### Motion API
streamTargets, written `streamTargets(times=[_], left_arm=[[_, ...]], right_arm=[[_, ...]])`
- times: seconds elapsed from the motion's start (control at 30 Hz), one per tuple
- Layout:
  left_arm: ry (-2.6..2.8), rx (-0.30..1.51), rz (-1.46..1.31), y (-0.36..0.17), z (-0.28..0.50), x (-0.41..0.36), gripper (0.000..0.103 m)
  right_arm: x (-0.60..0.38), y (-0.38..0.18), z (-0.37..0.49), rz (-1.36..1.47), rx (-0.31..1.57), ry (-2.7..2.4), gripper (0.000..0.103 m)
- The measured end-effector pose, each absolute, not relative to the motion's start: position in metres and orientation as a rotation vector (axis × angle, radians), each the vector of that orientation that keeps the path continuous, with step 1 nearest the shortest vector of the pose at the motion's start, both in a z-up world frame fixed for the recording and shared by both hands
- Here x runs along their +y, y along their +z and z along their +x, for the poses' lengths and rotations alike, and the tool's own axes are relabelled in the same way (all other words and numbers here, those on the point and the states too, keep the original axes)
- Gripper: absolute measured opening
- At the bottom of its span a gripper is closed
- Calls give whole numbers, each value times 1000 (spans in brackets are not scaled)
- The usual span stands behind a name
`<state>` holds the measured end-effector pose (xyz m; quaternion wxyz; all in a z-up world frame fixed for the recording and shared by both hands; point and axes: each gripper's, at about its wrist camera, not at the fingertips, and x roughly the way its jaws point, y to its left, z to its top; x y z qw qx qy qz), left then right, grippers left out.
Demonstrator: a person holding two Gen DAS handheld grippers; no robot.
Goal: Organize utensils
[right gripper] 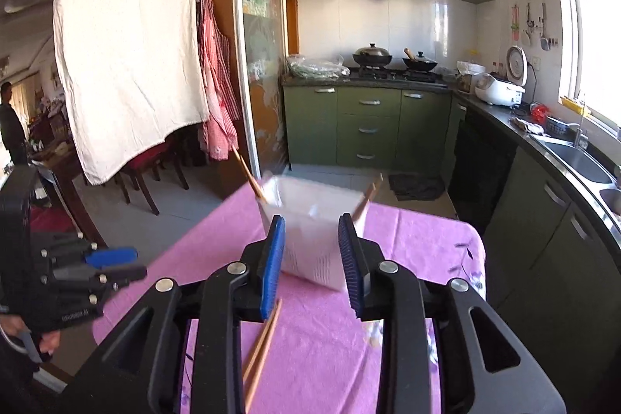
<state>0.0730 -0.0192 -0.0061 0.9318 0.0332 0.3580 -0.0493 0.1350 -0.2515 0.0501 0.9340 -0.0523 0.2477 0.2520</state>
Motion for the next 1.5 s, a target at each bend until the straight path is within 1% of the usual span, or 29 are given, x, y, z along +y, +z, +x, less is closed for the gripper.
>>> streamTargets(times=[0.1, 0.17, 0.33, 0.4, 0.43, 0.7, 1.1, 1.33, 1.37, 1.43, 1.5], left_arm=[[-102, 796, 62, -26, 89, -34, 24], [-100, 845, 40, -41, 102, -41, 24], [-88, 969, -13, -82, 139, -59, 24], [-84, 1012, -23, -96, 151, -66, 24], [-75, 1030, -24, -103, 157, -70, 24], [-8, 1116, -22, -138, 179, -81, 24], [6, 1164, -47, -151, 184, -80, 24], [16, 1154, -17, -154, 185, -88, 24], [11, 1152, -8, -154, 184, -89, 23], [-7, 1158, 3, -153, 179, -90, 12], [-17, 1171, -9, -152, 176, -84, 10]], right_arm=[[-263, 2, 123, -144, 593, 455, 30], [-275, -25, 123, -114, 650, 437, 30], [-306, -69, 127, -13, 737, 429, 30], [-315, -79, 124, 14, 746, 430, 37], [-320, -82, 124, 22, 747, 430, 37], [-332, -84, 130, 61, 754, 456, 37], [-334, -85, 126, 95, 763, 478, 37], [-334, -81, 121, 100, 754, 487, 39], [-333, -82, 121, 100, 756, 489, 39], [-334, -83, 119, 99, 761, 487, 39], [-335, -85, 118, 100, 767, 483, 39]])
